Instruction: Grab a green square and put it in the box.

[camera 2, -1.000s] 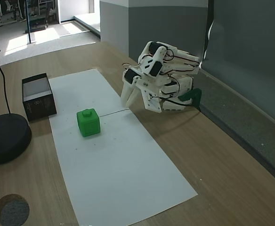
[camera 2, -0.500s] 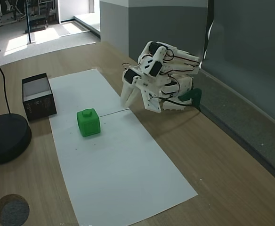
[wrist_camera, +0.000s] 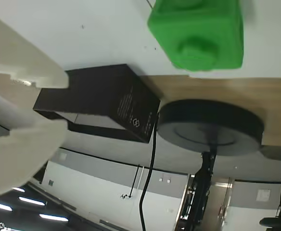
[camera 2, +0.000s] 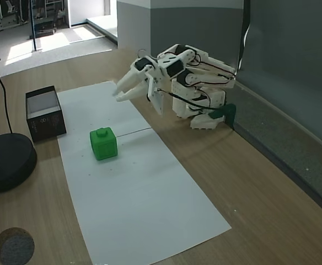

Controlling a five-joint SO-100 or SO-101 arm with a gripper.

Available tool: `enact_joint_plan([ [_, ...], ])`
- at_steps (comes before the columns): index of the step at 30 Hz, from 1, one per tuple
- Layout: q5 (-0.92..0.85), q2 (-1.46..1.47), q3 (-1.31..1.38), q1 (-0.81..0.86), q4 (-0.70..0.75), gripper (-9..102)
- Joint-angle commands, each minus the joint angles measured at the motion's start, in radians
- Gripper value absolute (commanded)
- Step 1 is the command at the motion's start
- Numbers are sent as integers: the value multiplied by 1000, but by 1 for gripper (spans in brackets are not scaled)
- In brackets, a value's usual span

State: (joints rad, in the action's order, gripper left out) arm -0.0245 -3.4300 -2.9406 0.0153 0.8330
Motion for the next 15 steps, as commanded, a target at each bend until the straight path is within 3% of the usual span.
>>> enact_joint_plan([
  [1, 3, 67, 173, -34, 49, 16],
  [6, 6, 330, 420, -172, 221, 27],
  [15, -2, 1014, 818, -235, 419, 28],
])
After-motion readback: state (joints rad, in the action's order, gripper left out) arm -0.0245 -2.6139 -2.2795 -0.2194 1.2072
